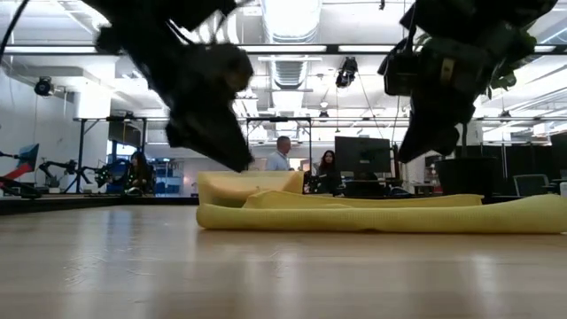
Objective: Fold microfiber towels
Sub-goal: Fold the yellow microfiber cloth
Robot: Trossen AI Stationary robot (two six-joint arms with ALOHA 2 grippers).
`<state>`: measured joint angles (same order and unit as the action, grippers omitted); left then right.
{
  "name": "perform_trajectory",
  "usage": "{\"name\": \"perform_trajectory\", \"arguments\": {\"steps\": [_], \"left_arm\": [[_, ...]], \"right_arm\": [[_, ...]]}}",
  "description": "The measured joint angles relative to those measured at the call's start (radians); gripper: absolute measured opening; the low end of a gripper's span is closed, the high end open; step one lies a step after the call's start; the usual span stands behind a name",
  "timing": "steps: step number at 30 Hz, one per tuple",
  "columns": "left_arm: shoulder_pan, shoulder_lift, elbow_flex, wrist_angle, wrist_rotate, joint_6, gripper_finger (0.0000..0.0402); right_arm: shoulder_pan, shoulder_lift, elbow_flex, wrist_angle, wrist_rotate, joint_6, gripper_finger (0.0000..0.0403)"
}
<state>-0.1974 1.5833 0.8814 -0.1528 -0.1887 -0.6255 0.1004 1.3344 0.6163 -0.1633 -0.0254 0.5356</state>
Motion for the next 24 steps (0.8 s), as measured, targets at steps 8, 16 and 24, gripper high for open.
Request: {"name": "perform_trajectory", "arguments": {"steps": [8, 16, 24], "left_arm": [[0.097, 0.115, 0.012, 0.118, 0.001, 0.012, 0.0009], [0.143, 0.177, 0.025, 0.176, -0.024, 0.002, 0.0010], [0.152, 0.206, 0.017, 0.165, -0.152, -0.203, 0.0010]], "right_arm": [[0.121, 0.023, 0.001, 0.044, -0.008, 0.092, 0.0011], [0.231, 0.110, 0.000, 0.047, -0.011, 0.144, 0.0011], [0.251, 0.218, 0.000, 0.049, -0.085, 0.171, 0.0011]]}}
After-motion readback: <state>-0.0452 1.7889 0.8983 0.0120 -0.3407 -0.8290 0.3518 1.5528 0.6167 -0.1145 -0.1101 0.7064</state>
